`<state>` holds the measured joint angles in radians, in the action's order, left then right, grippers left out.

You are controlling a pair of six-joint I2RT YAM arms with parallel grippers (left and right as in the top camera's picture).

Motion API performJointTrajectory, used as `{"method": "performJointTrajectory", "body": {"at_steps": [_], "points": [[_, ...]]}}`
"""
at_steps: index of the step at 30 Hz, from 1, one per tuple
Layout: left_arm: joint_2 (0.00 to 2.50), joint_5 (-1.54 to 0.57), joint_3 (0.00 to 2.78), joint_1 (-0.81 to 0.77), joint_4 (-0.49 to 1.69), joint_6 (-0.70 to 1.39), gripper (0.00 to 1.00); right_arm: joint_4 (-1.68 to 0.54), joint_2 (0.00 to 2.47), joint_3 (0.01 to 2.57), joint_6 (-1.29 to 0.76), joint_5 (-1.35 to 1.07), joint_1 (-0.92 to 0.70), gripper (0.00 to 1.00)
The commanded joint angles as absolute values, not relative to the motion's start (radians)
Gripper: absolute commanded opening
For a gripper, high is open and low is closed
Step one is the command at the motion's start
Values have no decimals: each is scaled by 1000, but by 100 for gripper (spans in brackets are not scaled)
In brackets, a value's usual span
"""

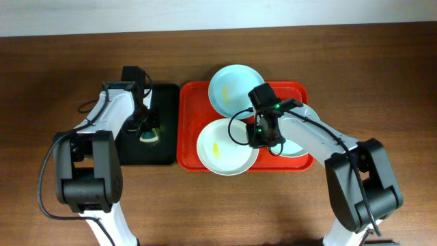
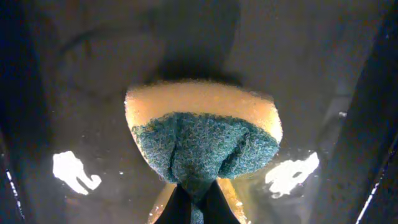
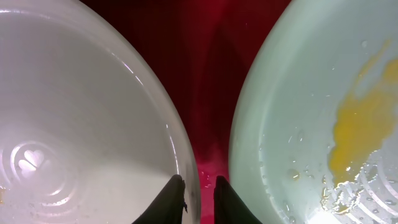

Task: Clean dirty plates on tray and stack at the side
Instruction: 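Lower left gripper onto the sponge and pinch it, then lift the sponge with the left gripper and carry it toward the plates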

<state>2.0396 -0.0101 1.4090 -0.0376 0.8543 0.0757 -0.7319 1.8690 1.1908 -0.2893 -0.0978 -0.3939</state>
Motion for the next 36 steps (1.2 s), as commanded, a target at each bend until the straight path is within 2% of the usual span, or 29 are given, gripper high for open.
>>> {"method": "performJointTrajectory", "body": {"at_steps": [1,7,9,10,11,17,28,36], "points": [[2049,-3,1388,-43,850,78,0,-731,1873,1182,-297,-101,-399,24],[1932,-3,1392,-40,855,79,0,-732,1873,1182,-297,-101,-399,27],[1876,-3,1392,-41,852,79,0,-732,1873,1182,-297,-101,-399,18],[1845,-2,1392,-41,849,79,0,-732,1873,1182,-298,-101,-399,8],[1792,-3,1392,-41,848,79,0,-733,1873,1182,-298,-103,-399,4],[1655,-2,1392,-41,879,113,0,-717,1873,1182,-298,-204,-399,4],[1655,1,1324,-44,815,112,0,-691,1877,1176,-537,-206,-400,4],[1656,1,1277,-44,766,112,0,-653,1877,1176,-567,-197,-401,4]]}}
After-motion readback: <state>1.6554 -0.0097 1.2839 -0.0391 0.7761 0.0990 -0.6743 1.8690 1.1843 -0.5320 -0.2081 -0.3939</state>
